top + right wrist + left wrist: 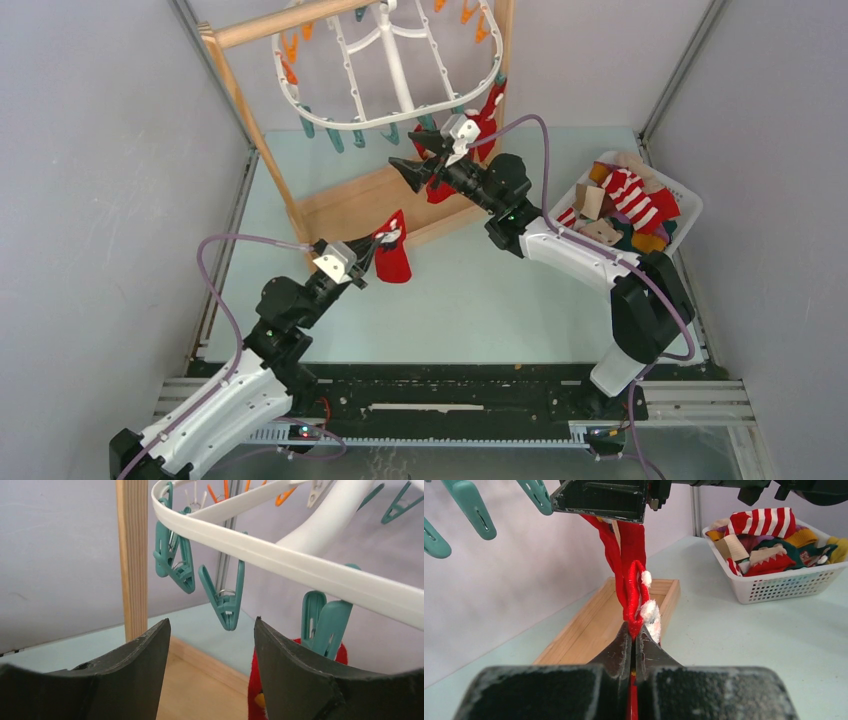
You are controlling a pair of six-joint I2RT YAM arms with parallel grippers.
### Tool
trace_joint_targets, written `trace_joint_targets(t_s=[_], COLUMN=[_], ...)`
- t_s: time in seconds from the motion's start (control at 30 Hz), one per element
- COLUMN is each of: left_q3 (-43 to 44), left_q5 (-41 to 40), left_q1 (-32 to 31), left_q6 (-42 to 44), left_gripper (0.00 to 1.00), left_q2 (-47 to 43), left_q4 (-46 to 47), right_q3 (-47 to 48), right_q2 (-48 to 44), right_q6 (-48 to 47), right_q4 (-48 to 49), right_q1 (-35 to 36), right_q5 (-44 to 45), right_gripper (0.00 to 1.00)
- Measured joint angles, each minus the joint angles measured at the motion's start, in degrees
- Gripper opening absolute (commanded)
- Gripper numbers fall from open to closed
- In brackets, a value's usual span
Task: Clip the socks to the hanger
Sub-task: Open the clamp at the hanger.
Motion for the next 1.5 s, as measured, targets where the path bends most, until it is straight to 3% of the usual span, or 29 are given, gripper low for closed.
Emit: trace_joint_targets(t_s=[0.63, 1.0, 1.5], left_q3=[-0.8, -0.9, -0.9], left_q5=[0.0, 0.0, 0.0], left_q1=[0.1, 0.1, 0.1], left_q6=[-1.1, -2.0, -2.4], left_gripper=[0.00, 0.00, 0.00], left_q2=[2.9, 2.8, 3.0], left_q4=[3.9, 5.0, 5.5], right_q3=[5.7, 7.8, 7.8], right_q2=[5.4, 6.6, 6.5], right_q6=[-0.1, 0.1, -1.4], right_q4=[3.0, 3.8, 3.7], right_q1=[0.7, 0.7, -0.5], right_q5=[4.4, 5.6, 4.6], right_gripper=[0.73, 0.67, 0.65])
